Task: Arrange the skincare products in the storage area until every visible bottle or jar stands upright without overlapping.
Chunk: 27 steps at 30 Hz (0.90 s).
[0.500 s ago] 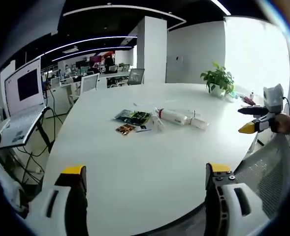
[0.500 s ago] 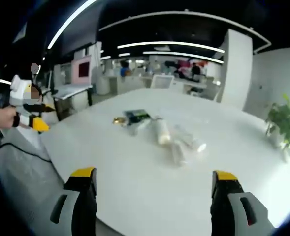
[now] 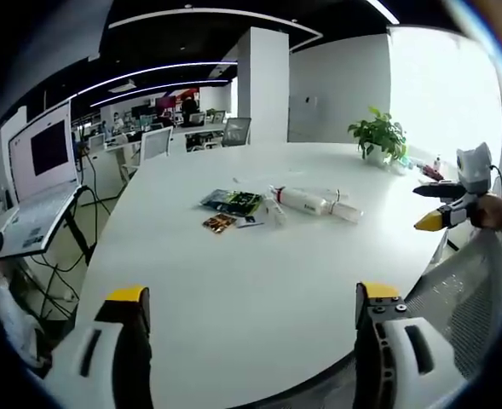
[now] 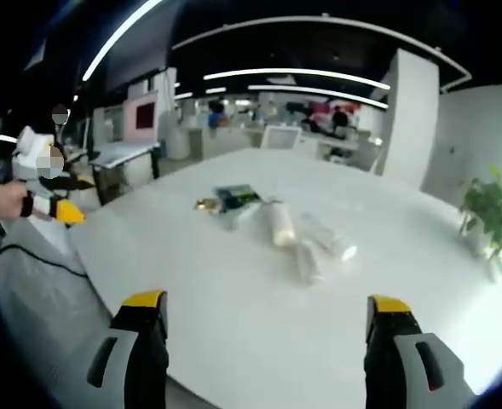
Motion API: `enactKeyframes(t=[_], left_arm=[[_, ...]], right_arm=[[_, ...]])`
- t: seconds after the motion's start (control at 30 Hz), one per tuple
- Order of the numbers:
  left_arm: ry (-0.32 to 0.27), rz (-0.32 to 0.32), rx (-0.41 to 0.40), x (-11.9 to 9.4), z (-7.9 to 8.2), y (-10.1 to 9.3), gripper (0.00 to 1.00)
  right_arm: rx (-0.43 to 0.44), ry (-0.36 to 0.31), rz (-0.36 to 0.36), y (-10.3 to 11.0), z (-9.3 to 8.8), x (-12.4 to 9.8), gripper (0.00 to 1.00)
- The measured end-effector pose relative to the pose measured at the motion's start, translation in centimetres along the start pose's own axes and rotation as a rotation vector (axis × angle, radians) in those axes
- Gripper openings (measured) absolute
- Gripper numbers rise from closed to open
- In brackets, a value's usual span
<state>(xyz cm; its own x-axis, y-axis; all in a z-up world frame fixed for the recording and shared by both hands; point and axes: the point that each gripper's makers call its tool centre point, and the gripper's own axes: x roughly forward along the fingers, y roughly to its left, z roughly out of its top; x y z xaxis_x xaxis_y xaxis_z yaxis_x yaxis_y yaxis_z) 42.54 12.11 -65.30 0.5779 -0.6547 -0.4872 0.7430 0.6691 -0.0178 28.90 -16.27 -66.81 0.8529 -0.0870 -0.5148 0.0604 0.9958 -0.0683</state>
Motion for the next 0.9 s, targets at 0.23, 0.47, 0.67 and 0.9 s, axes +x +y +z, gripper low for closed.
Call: enactKeyframes(t=[0.23, 0.47, 0.67, 0.9], left_arm=[[-0.003, 0.0, -0.002, 0.0, 0.04, -0.01, 0.96], [-0.01, 0.007, -0.011, 0.01, 0.18, 0.21, 0.97], [-0.002, 0.005, -0.008, 0.18, 0.07, 0.21, 0.97], [0.001, 0.0, -0.008, 0.29, 0.09, 0.2, 0.97]], right_arm=[[0.0, 0.006, 0.004, 0.04, -0.12, 0.07, 0.98], [0.006, 0.007, 0.005, -0.01, -0.16, 0.12, 0.98], [0.01, 0.011, 0.005, -0.1, -0.24, 0.18, 0.97], [0.06, -0.031, 0.014, -0.19, 0.69, 0.05, 0.98]])
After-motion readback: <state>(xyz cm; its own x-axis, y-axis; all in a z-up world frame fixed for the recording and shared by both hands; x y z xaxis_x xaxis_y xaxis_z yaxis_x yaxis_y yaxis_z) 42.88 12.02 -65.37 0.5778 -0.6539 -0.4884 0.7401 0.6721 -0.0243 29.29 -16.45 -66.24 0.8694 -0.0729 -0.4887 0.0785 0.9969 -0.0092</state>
